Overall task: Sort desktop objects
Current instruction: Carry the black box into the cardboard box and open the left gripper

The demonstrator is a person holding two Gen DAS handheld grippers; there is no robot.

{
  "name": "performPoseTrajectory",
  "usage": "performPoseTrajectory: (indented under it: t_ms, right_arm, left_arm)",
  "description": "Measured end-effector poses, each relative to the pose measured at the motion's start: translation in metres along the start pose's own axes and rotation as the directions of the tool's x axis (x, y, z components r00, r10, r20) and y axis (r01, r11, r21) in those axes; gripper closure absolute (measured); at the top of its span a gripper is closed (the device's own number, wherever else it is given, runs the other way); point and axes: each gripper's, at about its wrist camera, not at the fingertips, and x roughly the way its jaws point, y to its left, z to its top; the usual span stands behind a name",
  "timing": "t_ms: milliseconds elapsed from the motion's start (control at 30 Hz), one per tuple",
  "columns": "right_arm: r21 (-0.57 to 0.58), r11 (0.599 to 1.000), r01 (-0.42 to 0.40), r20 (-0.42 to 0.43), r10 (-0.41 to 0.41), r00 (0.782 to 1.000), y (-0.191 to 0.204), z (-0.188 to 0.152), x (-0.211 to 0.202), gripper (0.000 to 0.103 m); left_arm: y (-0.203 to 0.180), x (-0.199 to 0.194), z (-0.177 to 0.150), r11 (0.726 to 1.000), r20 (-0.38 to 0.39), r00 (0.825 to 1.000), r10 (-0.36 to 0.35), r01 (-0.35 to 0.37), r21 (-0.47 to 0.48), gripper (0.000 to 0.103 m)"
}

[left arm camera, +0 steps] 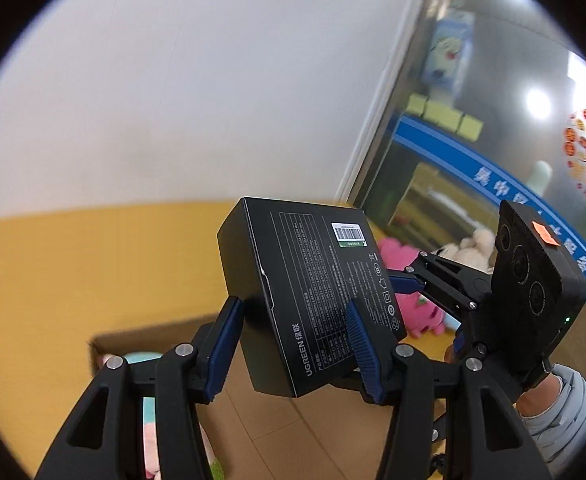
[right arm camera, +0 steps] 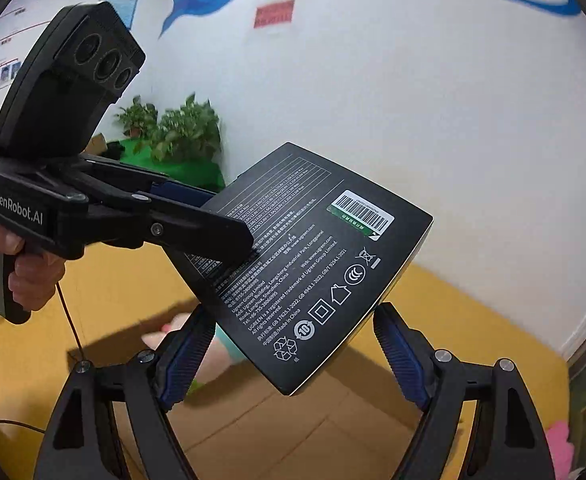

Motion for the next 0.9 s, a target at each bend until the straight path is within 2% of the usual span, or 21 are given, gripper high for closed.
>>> performPoseTrajectory:
  t_ms: [167, 300, 467, 567, 633, 667, 767, 833, 900]
  right_arm:
    - [0.063, 0.997, -0.043, -0.087, 0.048, 0.995, -0.025, -0.039, 0.059, 0.022]
    - [0.118, 0.989, -0.085, -0.152, 0.103, 0.983, -0.041, -0.068, 0.1, 0.022]
    - [0.181, 0.977, -0.115, -0.241, 0.158, 0.958, -0.049, -0.1, 0.148, 0.022]
    - [0.216, 0.969, -0.119, -0.295, 0.181, 0.938, -0.051, -0.111, 0.173, 0.023]
    - [0.24, 0.965, -0.108, -0.345, 0.189, 0.919, -0.051, -0.123, 0.19, 0.024]
    - [0.25, 0.963, -0.102, -0.36, 0.19, 0.914, -0.05, -0.131, 0.193, 0.026]
    - [0.287, 0.955, -0.08, -0.37, 0.187, 0.91, -0.046, -0.141, 0.2, 0.026]
    - [0.319, 0.946, -0.065, -0.371, 0.188, 0.909, -0.045, -0.151, 0.195, 0.026]
    - [0.31, 0.95, -0.044, -0.368, 0.162, 0.916, -0.044, -0.151, 0.186, 0.025]
  left_arm:
    - [0.027, 0.054, -0.017, 0.998, -0.098, 0.995, 0.02, -0.026, -0.056, 0.051]
    - [0.044, 0.094, -0.03, 0.993, -0.19, 0.981, 0.048, -0.067, -0.094, 0.051]
    - [0.064, 0.138, -0.05, 0.982, -0.315, 0.946, 0.08, -0.129, -0.137, 0.051]
    - [0.077, 0.161, -0.062, 0.971, -0.396, 0.913, 0.1, -0.176, -0.162, 0.051]
    - [0.075, 0.176, -0.066, 0.963, -0.433, 0.888, 0.157, -0.234, -0.131, 0.051]
    - [0.071, 0.18, -0.065, 0.959, -0.442, 0.877, 0.187, -0.26, -0.111, 0.051]
    - [0.068, 0.18, -0.062, 0.951, -0.449, 0.871, 0.2, -0.282, -0.124, 0.051]
    - [0.065, 0.174, -0.06, 0.945, -0.452, 0.859, 0.241, -0.314, -0.093, 0.051]
    - [0.059, 0.159, -0.057, 0.941, -0.428, 0.861, 0.276, -0.332, -0.061, 0.051]
